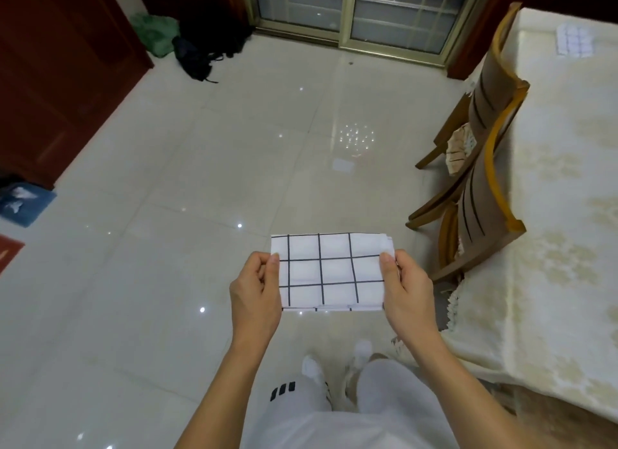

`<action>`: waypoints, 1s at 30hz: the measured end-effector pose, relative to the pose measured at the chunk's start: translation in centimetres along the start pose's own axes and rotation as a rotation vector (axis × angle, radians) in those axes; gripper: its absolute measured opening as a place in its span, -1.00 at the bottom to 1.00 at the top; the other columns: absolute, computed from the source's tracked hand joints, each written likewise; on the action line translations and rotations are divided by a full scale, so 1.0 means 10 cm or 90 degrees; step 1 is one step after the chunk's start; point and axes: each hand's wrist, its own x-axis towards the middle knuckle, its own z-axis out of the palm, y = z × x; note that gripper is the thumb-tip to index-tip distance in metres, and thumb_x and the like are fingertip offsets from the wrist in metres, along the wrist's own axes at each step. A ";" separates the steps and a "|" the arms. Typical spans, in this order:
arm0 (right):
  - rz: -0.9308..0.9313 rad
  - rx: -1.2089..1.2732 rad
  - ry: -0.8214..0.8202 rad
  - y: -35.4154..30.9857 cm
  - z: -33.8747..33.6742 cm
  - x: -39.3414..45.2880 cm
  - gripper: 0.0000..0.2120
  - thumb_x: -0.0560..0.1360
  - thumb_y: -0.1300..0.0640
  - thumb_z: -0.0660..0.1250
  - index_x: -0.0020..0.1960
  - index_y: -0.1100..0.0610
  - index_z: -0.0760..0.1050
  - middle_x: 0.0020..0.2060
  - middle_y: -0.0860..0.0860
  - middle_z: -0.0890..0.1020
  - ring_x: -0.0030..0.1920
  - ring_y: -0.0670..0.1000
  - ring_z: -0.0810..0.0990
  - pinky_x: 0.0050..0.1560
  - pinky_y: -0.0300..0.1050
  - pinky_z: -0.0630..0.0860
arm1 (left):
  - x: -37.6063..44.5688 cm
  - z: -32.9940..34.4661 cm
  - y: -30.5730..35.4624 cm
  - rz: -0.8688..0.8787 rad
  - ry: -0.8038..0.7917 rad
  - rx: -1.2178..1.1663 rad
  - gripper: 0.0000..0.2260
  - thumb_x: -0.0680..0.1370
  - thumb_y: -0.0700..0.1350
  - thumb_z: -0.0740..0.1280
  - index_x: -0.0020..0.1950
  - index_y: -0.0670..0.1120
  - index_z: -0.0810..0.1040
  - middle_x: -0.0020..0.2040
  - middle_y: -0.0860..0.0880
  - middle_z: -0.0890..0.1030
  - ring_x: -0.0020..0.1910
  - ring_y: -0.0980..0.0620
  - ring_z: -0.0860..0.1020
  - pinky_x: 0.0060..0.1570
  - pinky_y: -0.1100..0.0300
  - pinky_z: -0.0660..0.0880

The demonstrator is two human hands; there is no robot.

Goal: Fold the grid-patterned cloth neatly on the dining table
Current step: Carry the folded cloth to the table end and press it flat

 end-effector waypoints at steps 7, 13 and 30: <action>0.021 0.003 0.026 0.06 0.02 0.57 -0.71 0.67 0.03 0.15 -0.21 0.04 0.42 -0.39 0.05 0.48 -0.39 -0.03 0.41 -0.37 -0.20 0.34 | 0.57 0.32 0.14 0.019 -0.023 0.006 -0.75 0.66 -0.06 0.23 -0.21 -0.07 0.45 -0.42 0.03 0.31 -0.46 0.13 0.26 -0.44 0.31 0.23; 0.035 0.020 0.052 0.08 -0.14 1.39 -0.68 0.67 0.05 0.15 -0.26 0.04 0.34 -0.44 -0.08 0.36 -0.43 -0.14 0.31 -0.42 -0.32 0.27 | 1.24 0.84 0.43 0.033 -0.044 0.012 -0.73 0.66 -0.04 0.23 -0.22 -0.08 0.42 -0.46 0.12 0.26 -0.45 0.12 0.22 -0.43 0.20 0.22; 0.073 0.059 0.104 0.26 -0.89 3.68 -0.65 0.65 0.00 0.16 -0.26 0.13 0.36 -0.40 0.13 0.42 -0.40 -0.08 0.35 -0.40 -0.26 0.32 | 2.88 2.47 1.47 0.036 -0.097 0.003 -0.72 0.66 -0.02 0.23 -0.20 -0.12 0.45 -0.41 -0.06 0.33 -0.42 0.02 0.28 -0.43 0.08 0.30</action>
